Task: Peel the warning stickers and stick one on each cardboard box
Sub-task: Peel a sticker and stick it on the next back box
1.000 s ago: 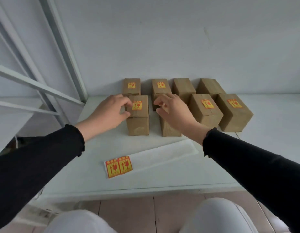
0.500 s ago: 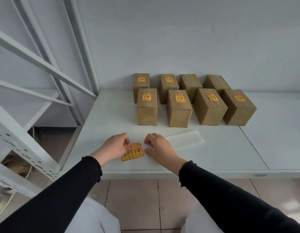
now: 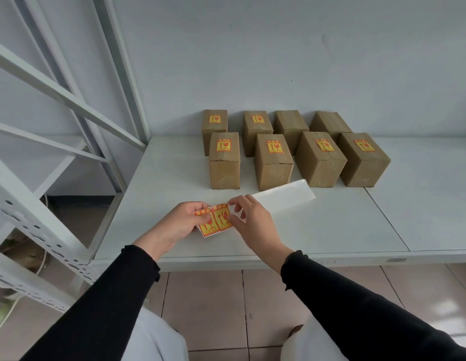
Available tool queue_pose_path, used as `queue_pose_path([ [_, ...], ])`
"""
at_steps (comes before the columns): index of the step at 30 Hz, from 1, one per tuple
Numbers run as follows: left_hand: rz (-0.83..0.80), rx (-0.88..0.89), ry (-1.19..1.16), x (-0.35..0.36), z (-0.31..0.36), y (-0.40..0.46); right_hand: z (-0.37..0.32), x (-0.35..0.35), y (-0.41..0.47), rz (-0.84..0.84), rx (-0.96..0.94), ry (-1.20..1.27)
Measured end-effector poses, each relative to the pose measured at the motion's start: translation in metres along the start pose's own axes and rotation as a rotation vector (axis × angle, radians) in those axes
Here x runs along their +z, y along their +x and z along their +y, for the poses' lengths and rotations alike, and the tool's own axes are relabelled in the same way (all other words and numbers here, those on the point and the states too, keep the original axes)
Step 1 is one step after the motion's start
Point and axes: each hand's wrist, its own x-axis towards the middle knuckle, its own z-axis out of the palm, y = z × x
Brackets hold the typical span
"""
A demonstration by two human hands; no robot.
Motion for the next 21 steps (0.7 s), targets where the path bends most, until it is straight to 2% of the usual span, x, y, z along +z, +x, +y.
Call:
queue_pose_path([
  [12, 0.003, 0.011, -0.04, 0.01, 0.005, -0.004, -0.007, -0.006, 0.0, 0.068, 0.024, 0.037],
  [21, 0.138, -0.031, -0.019, 0.008, -0.004, 0.009, 0.0, -0.006, 0.001, 0.085, 0.112, 0.186],
])
